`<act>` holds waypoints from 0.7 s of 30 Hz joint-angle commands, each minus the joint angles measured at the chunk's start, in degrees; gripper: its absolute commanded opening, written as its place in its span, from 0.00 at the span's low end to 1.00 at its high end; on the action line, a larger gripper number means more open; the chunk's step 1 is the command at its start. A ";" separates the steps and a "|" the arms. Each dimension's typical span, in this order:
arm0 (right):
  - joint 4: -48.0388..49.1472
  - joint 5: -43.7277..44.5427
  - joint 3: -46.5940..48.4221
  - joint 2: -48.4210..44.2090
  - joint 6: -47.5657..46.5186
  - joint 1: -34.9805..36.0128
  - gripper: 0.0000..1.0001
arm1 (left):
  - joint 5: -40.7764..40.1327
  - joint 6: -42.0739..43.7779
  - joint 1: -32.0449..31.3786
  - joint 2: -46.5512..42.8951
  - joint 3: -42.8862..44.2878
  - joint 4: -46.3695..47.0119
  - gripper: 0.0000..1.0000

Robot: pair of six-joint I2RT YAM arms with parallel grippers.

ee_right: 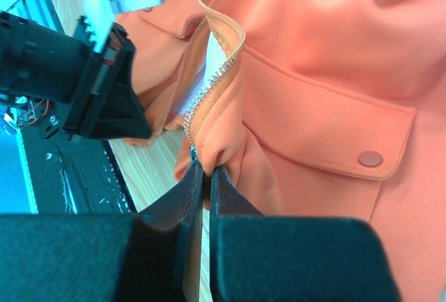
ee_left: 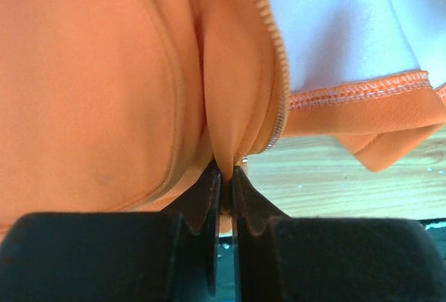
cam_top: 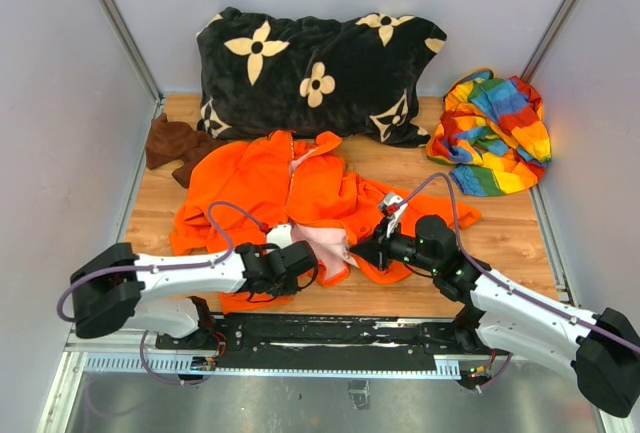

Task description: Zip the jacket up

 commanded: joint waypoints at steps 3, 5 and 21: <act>-2.47 2.50 2.26 0.25 -2.50 -0.88 0.01 | -2.22 0.11 -0.58 -13.35 -5.33 2.60 0.07; -3.38 2.39 3.06 0.50 -2.67 -0.94 0.01 | -2.90 0.55 -0.49 -18.89 -7.29 5.76 0.05; -1.26 -7.22 5.26 0.96 0.52 -2.63 0.01 | -5.65 14.84 0.33 -40.51 -20.90 41.69 0.00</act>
